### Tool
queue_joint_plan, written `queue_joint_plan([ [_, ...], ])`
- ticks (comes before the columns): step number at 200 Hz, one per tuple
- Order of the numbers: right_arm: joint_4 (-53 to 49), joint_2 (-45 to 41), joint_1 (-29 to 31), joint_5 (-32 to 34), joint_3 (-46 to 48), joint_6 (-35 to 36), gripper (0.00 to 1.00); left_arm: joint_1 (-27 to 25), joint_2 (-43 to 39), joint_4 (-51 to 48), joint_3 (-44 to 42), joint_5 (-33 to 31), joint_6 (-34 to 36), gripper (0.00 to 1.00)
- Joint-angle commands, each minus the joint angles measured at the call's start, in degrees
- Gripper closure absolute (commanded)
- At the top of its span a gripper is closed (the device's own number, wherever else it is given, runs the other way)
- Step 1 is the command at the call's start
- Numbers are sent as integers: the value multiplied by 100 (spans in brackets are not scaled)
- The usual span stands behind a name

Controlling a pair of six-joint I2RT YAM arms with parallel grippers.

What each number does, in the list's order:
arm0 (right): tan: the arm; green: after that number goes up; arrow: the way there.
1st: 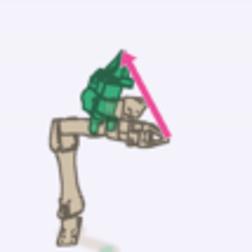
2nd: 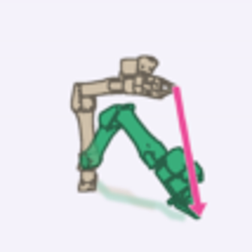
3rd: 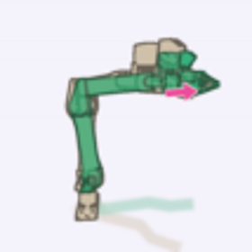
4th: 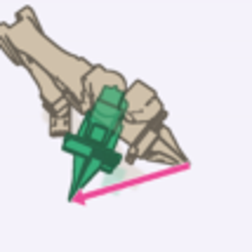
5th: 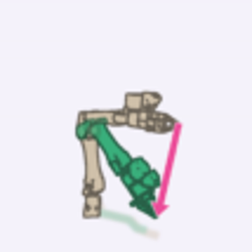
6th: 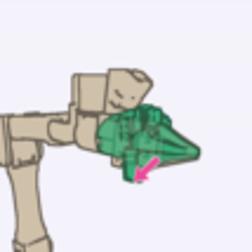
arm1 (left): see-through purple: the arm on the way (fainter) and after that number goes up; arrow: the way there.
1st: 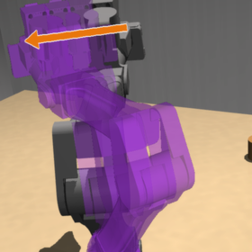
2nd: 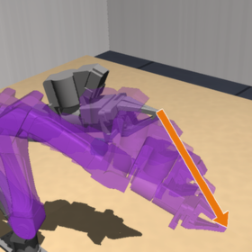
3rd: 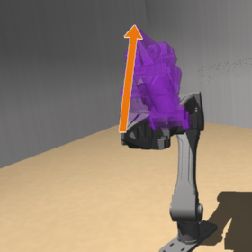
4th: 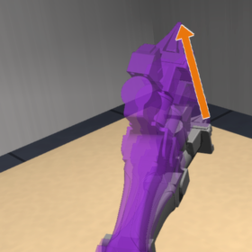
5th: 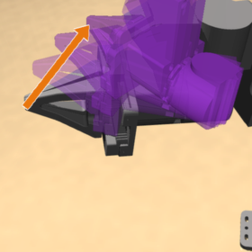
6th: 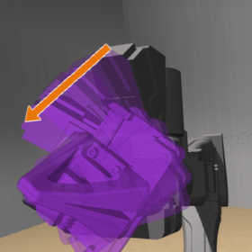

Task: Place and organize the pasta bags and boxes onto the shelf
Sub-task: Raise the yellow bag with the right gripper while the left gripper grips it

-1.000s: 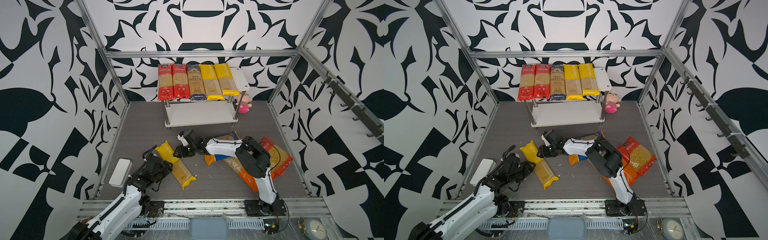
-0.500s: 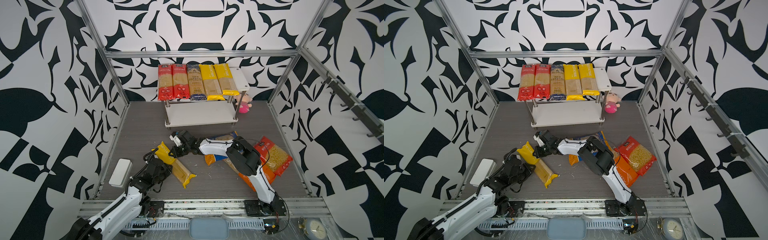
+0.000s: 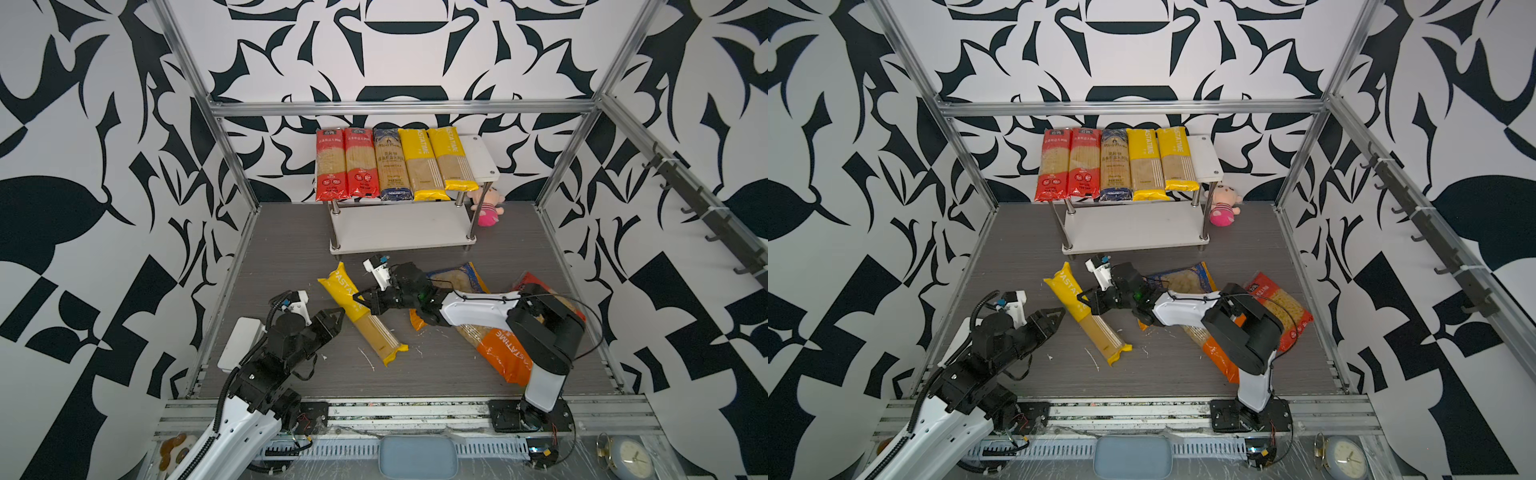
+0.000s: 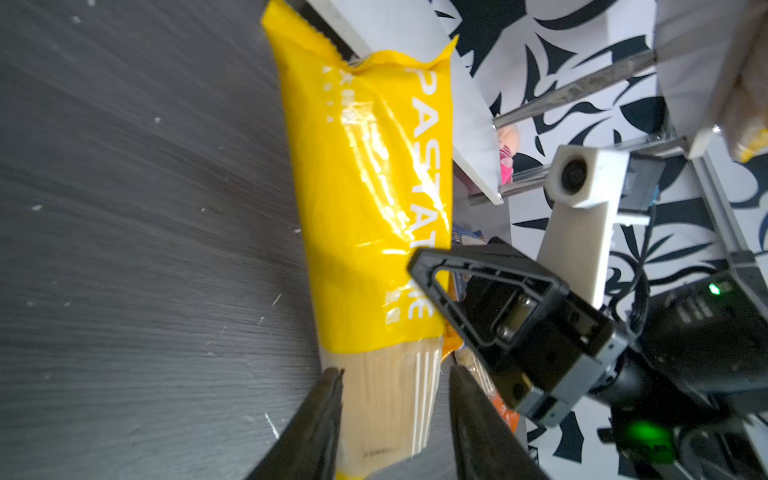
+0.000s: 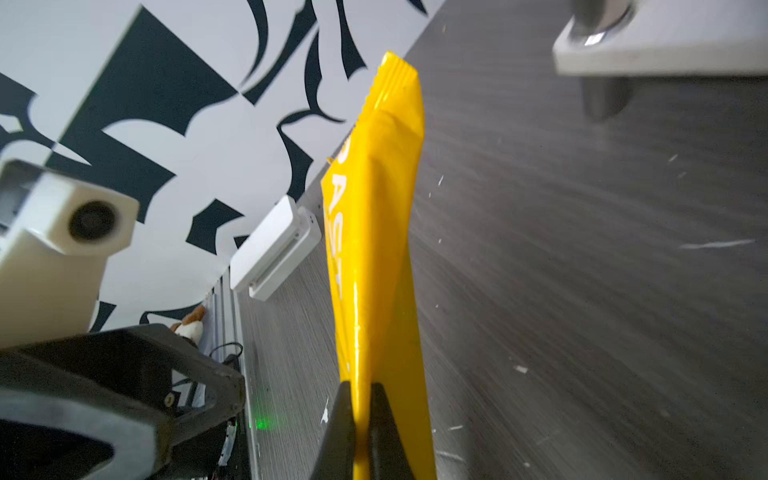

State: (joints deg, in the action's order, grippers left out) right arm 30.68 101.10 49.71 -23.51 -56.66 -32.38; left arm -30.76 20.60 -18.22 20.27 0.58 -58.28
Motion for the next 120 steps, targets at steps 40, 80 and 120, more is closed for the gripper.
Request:
queue_joint_plan([
  [40,680,-2050,-208,-53,-235,263,100,-17,383,2018,78,1368,805,16],
  [80,135,-2514,-257,-404,-738,226,100,-9,1572,3727,600,2339,928,6],
  [120,-27,-2715,-261,-648,-1017,12,100,-14,2216,4547,1154,3071,1029,11],
])
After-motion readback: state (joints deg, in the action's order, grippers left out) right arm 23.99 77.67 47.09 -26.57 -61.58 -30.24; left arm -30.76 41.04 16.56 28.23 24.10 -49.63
